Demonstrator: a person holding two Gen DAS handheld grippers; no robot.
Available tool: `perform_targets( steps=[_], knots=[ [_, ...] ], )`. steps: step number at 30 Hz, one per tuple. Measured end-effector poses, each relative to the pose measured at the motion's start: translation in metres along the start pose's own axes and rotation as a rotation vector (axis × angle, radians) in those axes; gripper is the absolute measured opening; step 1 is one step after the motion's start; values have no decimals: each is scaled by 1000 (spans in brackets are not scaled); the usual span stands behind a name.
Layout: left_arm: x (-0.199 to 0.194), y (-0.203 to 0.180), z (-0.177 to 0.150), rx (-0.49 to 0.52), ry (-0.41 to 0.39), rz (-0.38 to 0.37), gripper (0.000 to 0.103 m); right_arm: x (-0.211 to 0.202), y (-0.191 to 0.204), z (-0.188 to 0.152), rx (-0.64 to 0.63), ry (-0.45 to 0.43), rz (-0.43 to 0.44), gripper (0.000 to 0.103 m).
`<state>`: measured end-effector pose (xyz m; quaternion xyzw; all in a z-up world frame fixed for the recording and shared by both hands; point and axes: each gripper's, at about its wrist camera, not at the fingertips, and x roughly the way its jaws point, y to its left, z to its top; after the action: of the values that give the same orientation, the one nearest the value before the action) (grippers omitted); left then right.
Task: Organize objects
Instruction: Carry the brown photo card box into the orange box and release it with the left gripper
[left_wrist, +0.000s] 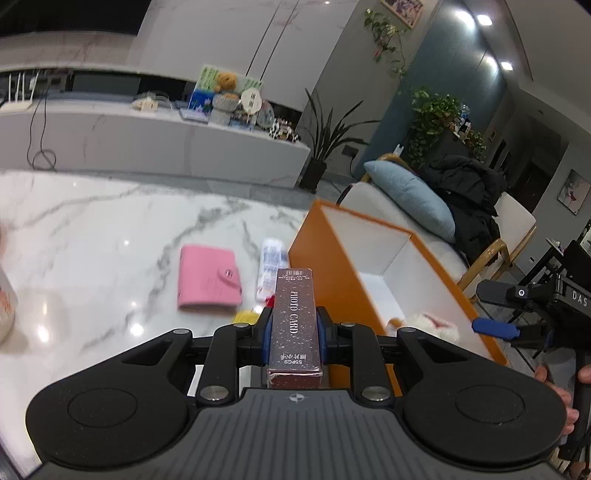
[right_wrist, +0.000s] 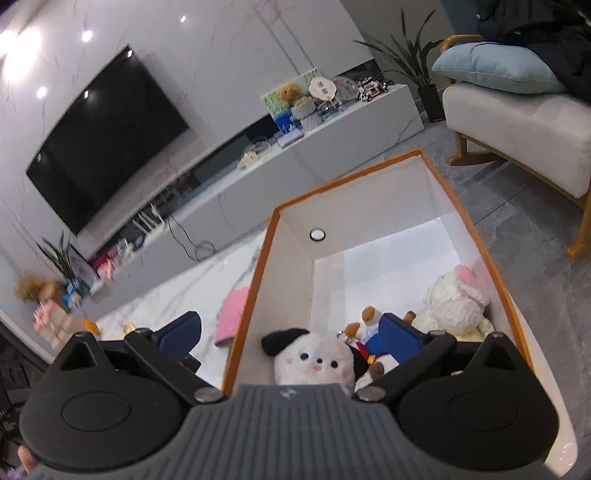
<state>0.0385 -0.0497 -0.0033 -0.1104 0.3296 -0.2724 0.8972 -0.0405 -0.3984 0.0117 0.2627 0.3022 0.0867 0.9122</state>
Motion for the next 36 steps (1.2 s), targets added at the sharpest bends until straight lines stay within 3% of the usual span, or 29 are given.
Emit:
perform_targets(
  steps=[8, 11, 15, 23, 27, 36],
  knots=[
    [15, -50, 48, 29, -16, -77, 26, -24, -7, -1, 94, -77, 18, 102],
    [44, -72, 62, 39, 40, -134, 26, -29, -16, 0, 146, -95, 9, 102],
    [104, -94, 70, 50, 190, -155, 26, -37, -30, 2, 180, -116, -54, 102],
    [185, -109, 55, 259, 374, 25, 26, -58, -69, 4, 323, -181, -31, 102],
    [196, -114, 45, 369, 372, 99, 27, -46, -59, 4, 286, -141, -16, 102],
    [207, -132, 33, 517, 373, 153, 29, -42, -51, -3, 281, -119, -10, 102]
  ],
)
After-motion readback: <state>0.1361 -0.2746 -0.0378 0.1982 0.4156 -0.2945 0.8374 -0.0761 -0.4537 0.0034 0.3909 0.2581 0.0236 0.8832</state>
